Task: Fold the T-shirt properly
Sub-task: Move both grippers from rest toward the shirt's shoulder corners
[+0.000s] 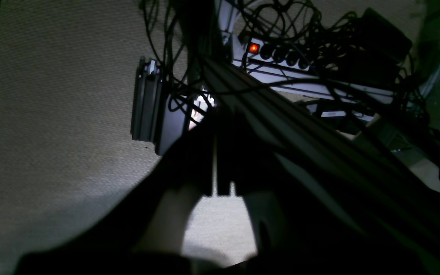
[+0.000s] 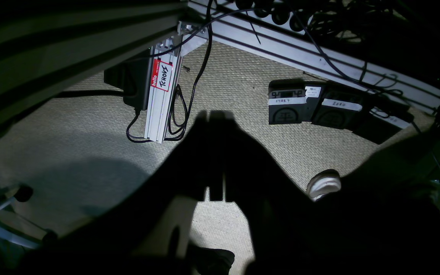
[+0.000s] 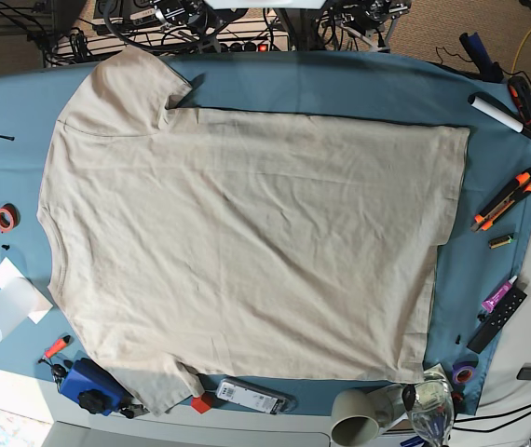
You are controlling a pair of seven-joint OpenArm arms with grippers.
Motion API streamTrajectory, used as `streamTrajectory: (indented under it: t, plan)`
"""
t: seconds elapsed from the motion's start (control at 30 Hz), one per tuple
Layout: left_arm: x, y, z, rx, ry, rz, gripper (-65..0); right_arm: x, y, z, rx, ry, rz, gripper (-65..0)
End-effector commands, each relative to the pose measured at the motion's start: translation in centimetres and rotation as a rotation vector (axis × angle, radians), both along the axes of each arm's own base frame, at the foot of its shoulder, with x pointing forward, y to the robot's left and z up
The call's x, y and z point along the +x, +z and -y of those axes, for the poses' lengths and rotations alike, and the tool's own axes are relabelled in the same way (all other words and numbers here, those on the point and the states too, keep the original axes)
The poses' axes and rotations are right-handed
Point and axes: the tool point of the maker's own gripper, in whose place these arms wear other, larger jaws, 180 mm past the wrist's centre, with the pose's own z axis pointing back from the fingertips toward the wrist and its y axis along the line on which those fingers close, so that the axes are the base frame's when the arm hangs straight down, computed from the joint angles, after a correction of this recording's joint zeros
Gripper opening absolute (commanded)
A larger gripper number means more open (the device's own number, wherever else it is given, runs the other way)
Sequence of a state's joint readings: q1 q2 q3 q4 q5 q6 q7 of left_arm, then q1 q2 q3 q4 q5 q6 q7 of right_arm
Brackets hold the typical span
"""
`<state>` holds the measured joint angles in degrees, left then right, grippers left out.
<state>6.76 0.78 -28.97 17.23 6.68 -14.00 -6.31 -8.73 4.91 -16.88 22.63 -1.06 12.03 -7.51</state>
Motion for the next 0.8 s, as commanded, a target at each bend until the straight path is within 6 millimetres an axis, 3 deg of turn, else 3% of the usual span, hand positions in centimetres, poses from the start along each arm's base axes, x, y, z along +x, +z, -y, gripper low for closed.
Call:
streamTrajectory:
  t: [0.0, 0.5, 0.77]
  plan:
    - [0.3, 0.1, 0.0, -0.002, -0.001, 0.014, -65.0, 0.3, 0.1, 0.2, 0.003, 0.0, 0.006, -65.0]
    - [0.1, 0.1, -0.1, -0.001, -0.002, 0.011, -65.0, 0.1, 0.1, 0.4, -0.003, 0.001, -0.004, -65.0]
    - [-4.4, 0.3, -3.0, 0.041, -0.013, -0.029, -65.0, -2.9, 0.3, 3.8, -0.059, 0.017, -0.061, -65.0]
